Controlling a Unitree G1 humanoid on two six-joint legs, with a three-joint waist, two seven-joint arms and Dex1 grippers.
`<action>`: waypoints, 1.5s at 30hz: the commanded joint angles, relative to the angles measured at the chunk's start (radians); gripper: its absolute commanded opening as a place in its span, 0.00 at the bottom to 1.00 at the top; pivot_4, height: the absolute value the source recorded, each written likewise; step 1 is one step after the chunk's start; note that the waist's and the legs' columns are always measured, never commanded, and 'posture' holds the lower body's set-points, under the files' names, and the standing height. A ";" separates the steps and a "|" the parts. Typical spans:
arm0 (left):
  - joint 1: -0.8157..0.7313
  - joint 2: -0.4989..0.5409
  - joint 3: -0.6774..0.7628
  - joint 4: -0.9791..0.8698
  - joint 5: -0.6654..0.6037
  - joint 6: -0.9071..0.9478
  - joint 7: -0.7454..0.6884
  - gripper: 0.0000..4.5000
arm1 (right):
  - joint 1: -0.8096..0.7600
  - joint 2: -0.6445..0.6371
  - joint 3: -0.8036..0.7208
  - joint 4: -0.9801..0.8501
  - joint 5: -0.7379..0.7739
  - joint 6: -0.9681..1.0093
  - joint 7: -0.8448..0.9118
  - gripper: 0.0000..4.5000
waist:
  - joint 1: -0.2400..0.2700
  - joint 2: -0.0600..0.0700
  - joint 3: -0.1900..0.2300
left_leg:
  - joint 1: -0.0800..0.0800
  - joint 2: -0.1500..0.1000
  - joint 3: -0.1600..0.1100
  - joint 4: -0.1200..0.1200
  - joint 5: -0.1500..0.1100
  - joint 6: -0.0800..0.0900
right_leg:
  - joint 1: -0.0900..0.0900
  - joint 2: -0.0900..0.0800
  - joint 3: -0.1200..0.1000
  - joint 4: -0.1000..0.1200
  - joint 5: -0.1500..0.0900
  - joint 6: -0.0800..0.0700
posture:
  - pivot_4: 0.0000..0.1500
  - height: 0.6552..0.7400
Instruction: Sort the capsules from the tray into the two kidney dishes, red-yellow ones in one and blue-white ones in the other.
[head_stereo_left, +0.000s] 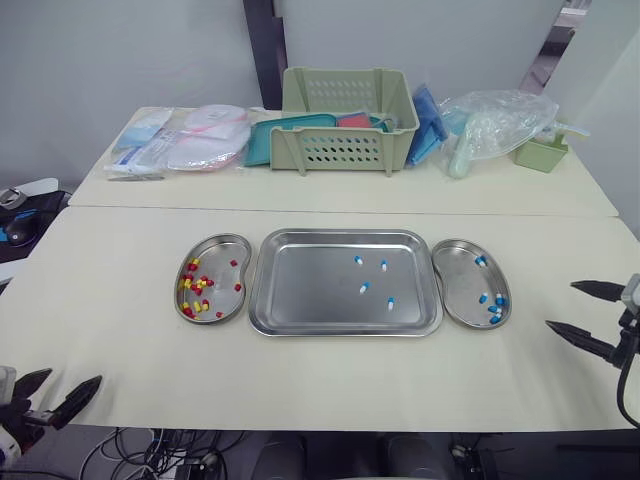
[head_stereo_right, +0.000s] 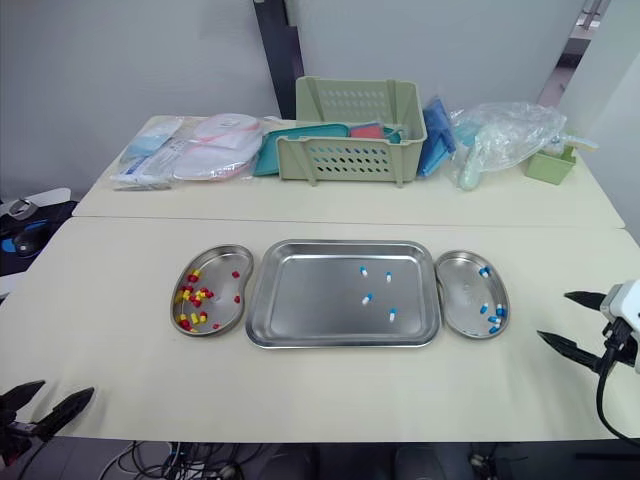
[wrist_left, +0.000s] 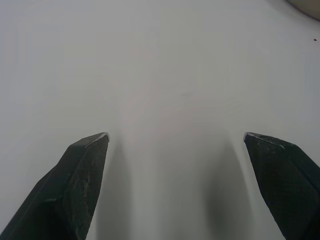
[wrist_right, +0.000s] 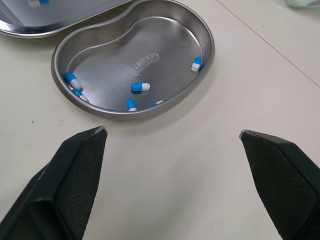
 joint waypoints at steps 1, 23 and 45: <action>0.040 -0.001 0.003 -0.070 -0.030 0.017 -0.027 1.00 | -0.023 -0.018 -0.001 -0.001 -0.010 -0.028 0.011 1.00 | 0.000 0.000 0.000 | 0.000 0.000 0.000 0.000 0.000 0.000 | 0.000 0.000 0.000 0.000 0.000 0.000 | 1.00 1.00; -0.010 -0.110 -0.351 -0.487 -0.125 -0.206 -0.283 1.00 | 0.070 0.000 -0.064 -0.034 -0.017 -0.051 0.039 1.00 | 0.002 0.003 0.000 | 0.000 0.000 0.001 0.001 0.000 0.000 | 0.001 0.000 0.000 0.000 0.000 0.000 | 1.00 1.00; -0.203 -0.148 -0.544 -0.314 -0.076 -0.331 -0.284 1.00 | 0.252 -0.024 -0.127 -0.460 0.011 0.092 0.073 0.87 | 0.001 0.005 -0.001 | 0.000 0.000 0.000 0.000 0.000 0.000 | 0.001 0.000 0.000 -0.001 0.000 0.000 | 1.00 1.00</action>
